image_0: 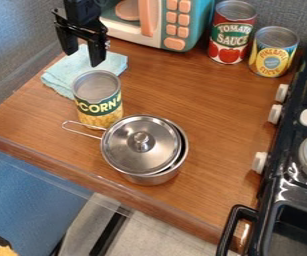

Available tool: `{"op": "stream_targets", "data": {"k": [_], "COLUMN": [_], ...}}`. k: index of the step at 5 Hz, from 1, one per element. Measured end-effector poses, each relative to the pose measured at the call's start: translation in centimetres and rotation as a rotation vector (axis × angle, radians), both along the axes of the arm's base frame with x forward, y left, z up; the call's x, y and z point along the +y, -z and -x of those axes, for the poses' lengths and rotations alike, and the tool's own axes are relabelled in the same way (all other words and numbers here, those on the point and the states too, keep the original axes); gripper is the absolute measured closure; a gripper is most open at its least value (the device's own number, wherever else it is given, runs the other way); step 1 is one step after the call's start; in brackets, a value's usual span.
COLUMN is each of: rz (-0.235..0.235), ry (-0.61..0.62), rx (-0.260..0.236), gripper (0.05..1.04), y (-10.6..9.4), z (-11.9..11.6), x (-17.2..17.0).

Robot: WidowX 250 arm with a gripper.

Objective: Take the lid and place it on the left of the box of corn

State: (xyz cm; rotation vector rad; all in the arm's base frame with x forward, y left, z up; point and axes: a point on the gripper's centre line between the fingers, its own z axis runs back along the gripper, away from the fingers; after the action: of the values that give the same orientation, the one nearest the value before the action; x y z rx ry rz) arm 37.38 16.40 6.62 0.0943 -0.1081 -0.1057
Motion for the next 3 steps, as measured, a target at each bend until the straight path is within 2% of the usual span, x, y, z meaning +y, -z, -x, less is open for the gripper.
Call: {"op": "stream_targets", "data": {"k": [1, 2, 3], "rz": [0.018, 0.053, 0.066], "ry": [-0.001, 0.010, 0.022], "rx": [0.028, 0.023, -0.002], "gripper": [0.085, 0.085, 0.086], "y": [1.2, 1.6, 1.0], "z": [0.2, 0.1, -0.8], "x": [-0.2, -0.8, -1.5]}}
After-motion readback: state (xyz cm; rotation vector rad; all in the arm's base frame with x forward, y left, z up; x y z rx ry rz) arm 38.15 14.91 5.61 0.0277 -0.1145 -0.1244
